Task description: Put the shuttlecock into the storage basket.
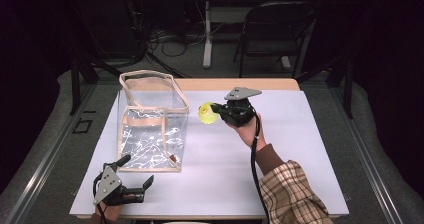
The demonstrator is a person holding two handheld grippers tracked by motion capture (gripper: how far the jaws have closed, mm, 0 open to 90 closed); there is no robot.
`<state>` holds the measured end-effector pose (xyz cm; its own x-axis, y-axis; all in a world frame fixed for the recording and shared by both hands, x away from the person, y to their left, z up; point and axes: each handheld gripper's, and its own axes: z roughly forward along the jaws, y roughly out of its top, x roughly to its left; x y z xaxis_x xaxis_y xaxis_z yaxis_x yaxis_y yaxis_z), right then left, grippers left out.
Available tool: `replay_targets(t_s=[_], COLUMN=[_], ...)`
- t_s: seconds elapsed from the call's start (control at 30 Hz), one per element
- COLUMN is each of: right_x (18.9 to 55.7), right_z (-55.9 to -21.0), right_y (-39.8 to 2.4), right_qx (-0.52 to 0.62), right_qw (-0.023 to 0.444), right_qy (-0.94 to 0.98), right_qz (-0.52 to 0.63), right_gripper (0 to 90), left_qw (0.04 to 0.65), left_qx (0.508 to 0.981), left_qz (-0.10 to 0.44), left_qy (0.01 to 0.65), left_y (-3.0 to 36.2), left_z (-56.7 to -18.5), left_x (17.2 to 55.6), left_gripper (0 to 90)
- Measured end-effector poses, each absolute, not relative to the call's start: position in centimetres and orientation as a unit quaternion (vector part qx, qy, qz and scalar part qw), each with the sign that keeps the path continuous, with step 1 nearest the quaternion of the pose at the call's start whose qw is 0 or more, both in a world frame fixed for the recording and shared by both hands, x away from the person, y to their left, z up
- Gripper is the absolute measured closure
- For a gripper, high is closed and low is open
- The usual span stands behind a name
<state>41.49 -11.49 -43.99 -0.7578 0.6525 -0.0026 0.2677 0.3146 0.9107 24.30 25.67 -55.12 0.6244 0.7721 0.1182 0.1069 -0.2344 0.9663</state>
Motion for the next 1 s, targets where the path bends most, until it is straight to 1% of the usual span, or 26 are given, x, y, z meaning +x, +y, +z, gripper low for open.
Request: replay_targets(t_s=[0.4,1.0], right_x=[42.6,43.1], right_z=[-43.4,-41.7], right_y=[-11.0,-10.4], right_qx=[0.293,0.289], right_qw=[0.193,0.202], right_qy=[0.789,0.787], right_qz=[0.504,0.507], right_gripper=[89.6,89.6], left_qw=[0.539,0.54], left_qx=[0.722,0.721], left_qz=[0.309,0.309], left_qy=[0.305,0.305], left_y=[25.7,25.7], left_z=[-55.1,-55.1], left_x=[24.3,24.2], left_gripper=[0.0,0.0])
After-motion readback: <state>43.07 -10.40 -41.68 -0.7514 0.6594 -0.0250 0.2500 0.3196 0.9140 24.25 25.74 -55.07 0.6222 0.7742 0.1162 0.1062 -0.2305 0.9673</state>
